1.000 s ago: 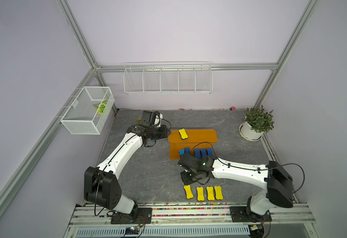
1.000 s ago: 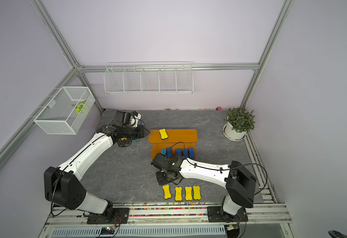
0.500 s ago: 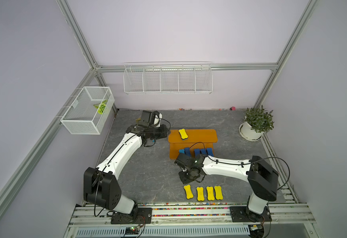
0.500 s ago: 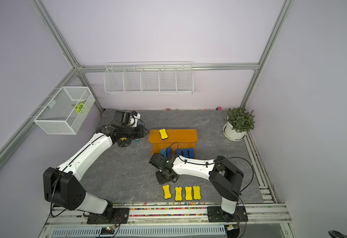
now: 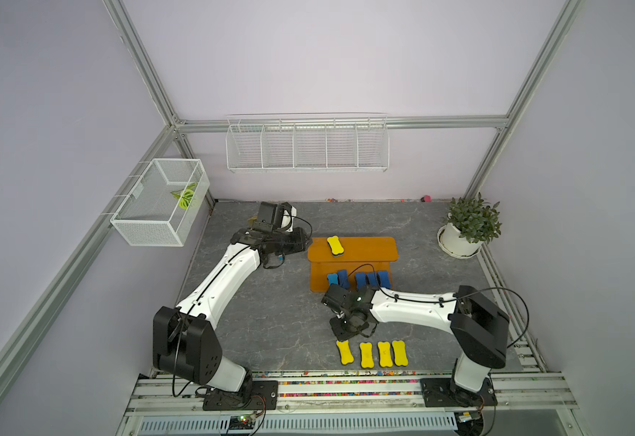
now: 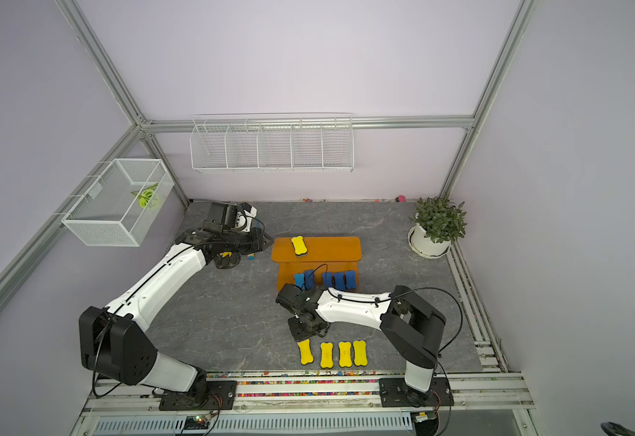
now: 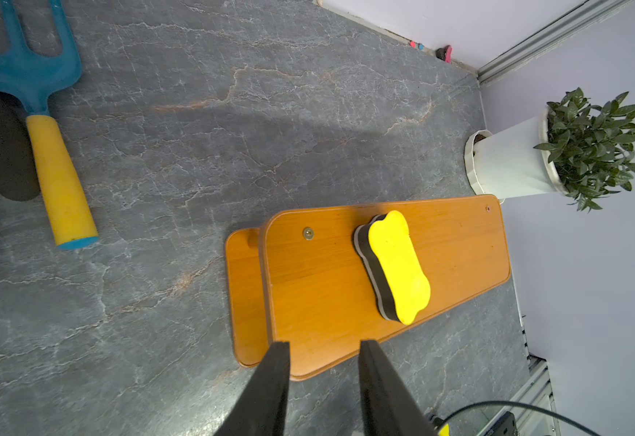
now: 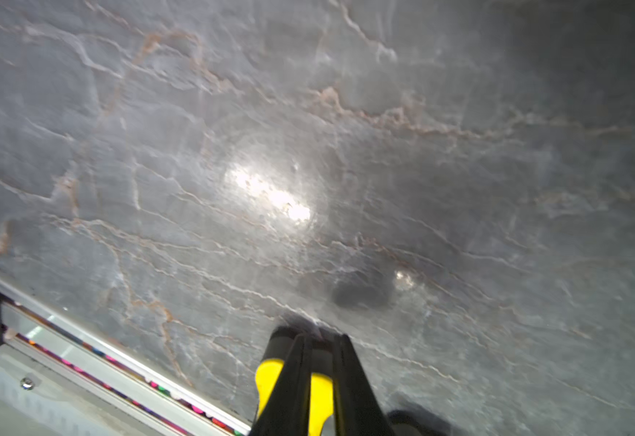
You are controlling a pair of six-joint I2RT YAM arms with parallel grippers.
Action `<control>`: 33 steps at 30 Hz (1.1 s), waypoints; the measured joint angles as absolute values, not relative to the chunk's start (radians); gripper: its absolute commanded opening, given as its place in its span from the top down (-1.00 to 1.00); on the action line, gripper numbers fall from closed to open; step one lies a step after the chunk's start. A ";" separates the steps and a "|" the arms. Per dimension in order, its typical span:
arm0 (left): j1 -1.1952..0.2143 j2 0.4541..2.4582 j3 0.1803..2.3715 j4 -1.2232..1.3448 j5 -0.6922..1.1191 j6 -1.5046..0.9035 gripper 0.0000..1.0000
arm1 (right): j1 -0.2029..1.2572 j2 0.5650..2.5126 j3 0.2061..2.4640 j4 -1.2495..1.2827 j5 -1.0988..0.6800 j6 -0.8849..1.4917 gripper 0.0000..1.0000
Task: Remove the whiteboard erasers from the shelf
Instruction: Adjust the whiteboard eraser at the center of the board.
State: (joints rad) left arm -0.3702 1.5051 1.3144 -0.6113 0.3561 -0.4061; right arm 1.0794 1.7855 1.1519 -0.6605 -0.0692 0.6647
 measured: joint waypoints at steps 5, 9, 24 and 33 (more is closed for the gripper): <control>-0.370 1.505 1.314 -0.610 0.356 -0.406 0.27 | 1.079 1.785 1.143 -0.661 -0.071 0.665 0.63; -0.370 1.505 1.314 -0.610 0.357 -0.406 0.27 | 1.079 1.785 1.140 -0.661 -0.071 0.666 0.63; -0.366 1.505 1.314 -0.610 0.358 -0.406 0.27 | 1.082 1.760 1.109 -0.665 -0.070 0.680 0.63; -0.366 1.505 1.314 -0.610 0.360 -0.406 0.27 | 1.087 1.736 1.098 -0.670 -0.066 0.692 0.63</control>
